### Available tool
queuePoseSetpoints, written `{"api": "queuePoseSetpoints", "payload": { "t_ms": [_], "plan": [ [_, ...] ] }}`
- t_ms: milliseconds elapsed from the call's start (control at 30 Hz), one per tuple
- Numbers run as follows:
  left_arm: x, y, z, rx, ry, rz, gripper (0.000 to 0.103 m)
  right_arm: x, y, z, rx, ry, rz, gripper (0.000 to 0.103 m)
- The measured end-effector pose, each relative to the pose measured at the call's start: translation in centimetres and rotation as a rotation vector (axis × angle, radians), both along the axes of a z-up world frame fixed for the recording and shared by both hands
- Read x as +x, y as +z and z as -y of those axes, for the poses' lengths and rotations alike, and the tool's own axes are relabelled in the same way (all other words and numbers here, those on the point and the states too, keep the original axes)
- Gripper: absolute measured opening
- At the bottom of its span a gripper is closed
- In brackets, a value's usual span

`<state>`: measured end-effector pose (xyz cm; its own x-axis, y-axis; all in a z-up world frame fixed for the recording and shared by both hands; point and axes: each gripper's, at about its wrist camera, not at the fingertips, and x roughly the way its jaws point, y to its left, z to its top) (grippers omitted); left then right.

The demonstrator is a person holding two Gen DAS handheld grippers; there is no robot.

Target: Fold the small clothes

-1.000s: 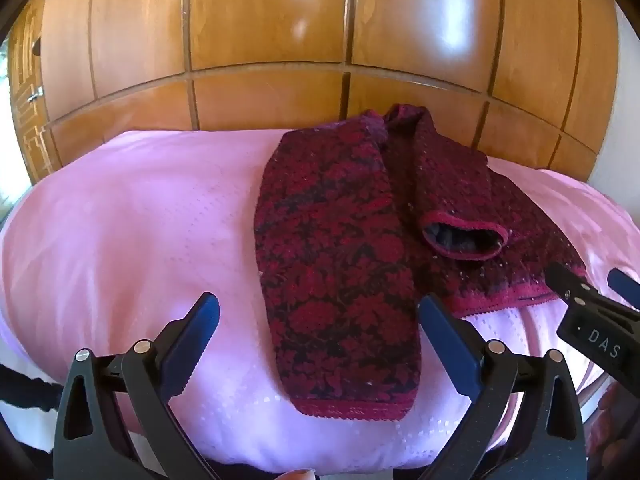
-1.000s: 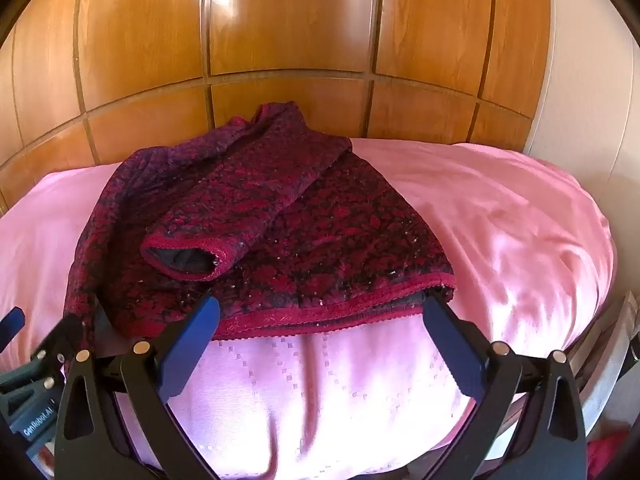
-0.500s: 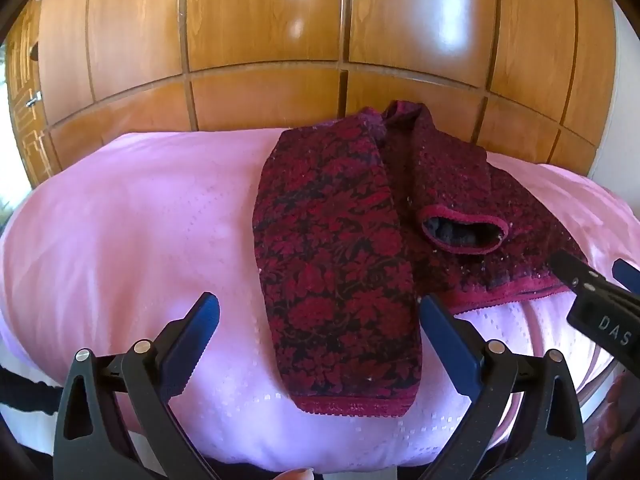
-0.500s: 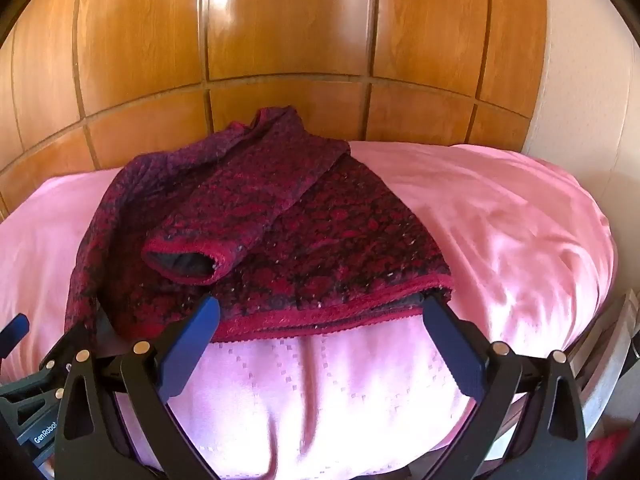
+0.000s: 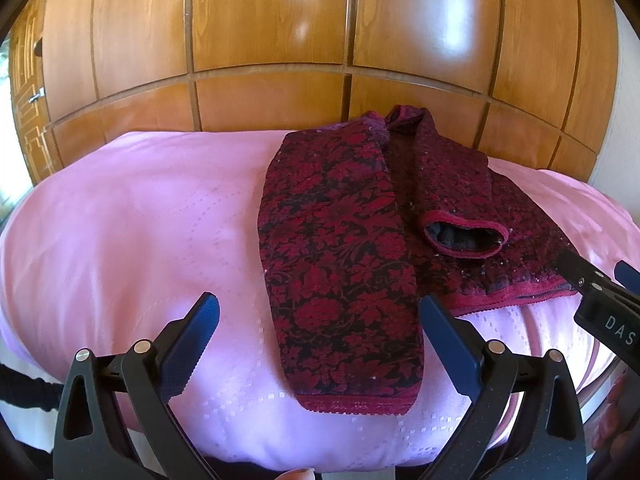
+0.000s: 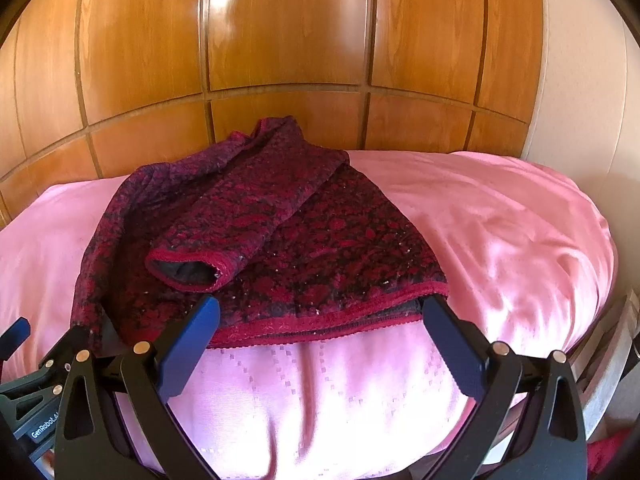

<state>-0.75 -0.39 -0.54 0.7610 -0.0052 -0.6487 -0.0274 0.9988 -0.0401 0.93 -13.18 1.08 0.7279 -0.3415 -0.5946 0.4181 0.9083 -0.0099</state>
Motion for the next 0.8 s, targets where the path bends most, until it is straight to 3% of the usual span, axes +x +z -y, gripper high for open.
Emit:
{"api": "queuePoseSetpoints", "payload": {
  "t_ms": [800],
  "plan": [
    [0.06,-0.63,-0.35,0.008,-0.012,-0.029,0.099,0.12,-0.14,0.39,0.018,0.001,-0.012,0.101]
  ]
}}
